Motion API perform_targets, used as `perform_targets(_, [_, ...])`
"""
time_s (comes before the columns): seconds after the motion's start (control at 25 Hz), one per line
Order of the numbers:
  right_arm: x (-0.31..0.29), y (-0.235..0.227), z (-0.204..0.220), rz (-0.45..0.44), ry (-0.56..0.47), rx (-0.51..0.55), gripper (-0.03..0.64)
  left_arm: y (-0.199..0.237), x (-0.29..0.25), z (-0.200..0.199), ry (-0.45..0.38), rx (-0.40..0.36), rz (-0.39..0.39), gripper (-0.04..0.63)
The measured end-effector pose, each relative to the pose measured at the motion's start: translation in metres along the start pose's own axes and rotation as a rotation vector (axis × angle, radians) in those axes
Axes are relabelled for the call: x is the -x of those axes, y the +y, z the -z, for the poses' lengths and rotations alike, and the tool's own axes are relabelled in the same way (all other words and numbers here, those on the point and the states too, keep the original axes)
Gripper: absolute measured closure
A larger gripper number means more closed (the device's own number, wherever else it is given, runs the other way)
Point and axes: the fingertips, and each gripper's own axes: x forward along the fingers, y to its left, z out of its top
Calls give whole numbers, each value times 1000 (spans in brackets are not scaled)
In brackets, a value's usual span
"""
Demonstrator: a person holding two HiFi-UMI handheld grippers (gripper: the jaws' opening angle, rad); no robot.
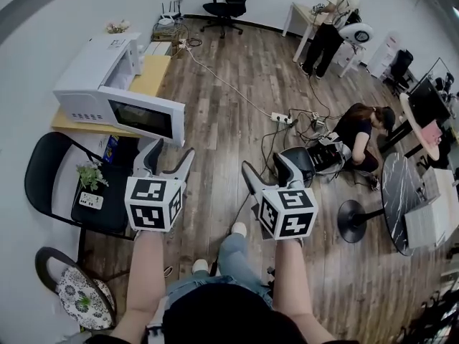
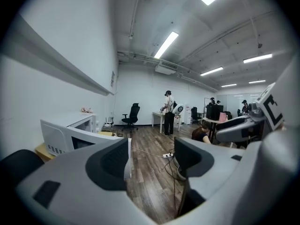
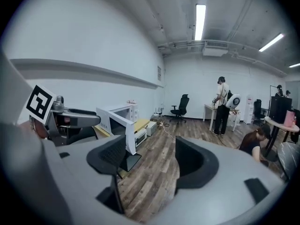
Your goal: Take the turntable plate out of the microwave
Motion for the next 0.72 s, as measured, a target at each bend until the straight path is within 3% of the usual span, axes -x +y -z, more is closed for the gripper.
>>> perform_targets(0.16, [-21, -17, -4, -22, -16, -46, 281, 3, -24, 1, 35, 19, -35, 230])
perform_targets(0.4, [-66, -49, -25, -83, -9, -64, 282, 2, -72, -23, -2, 55, -77, 225])
perform_targets(0.56, [-104, -81, -44, -122, 17, -46, 282, 6, -106, -45, -56, 32, -160, 225])
perform_targets(0.72, [-141, -114, -67, -163, 10, -14, 282, 8, -146, -59, -46, 78, -212, 226])
